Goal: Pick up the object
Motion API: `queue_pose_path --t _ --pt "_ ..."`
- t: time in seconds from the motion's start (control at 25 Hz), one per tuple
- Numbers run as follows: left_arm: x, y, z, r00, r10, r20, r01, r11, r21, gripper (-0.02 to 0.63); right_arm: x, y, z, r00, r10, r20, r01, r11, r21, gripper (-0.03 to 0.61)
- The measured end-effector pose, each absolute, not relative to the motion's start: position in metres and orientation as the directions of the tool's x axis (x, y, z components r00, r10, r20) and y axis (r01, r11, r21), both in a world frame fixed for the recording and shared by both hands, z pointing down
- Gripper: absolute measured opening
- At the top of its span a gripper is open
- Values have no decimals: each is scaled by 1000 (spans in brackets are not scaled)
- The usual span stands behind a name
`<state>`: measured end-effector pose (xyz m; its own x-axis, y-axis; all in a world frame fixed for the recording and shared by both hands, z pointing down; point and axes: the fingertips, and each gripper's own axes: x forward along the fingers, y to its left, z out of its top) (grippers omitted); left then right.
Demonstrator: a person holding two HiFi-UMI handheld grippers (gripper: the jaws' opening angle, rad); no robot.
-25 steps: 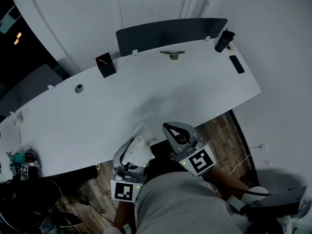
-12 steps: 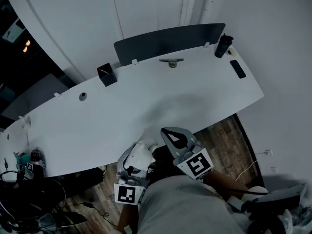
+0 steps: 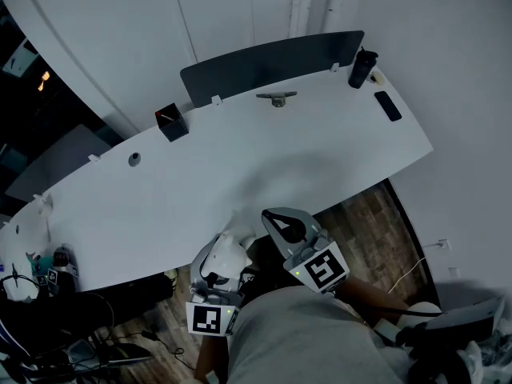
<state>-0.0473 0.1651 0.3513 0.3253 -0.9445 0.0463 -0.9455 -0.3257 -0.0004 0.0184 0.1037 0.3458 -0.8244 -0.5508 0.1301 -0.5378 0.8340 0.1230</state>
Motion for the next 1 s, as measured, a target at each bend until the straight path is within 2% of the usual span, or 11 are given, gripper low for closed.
queue_pose_path --t 1.0 --pt "-53 157 353 330 -943 40 -944 -331 5 164 11 98 351 -828 -543 143 -528 839 130 2"
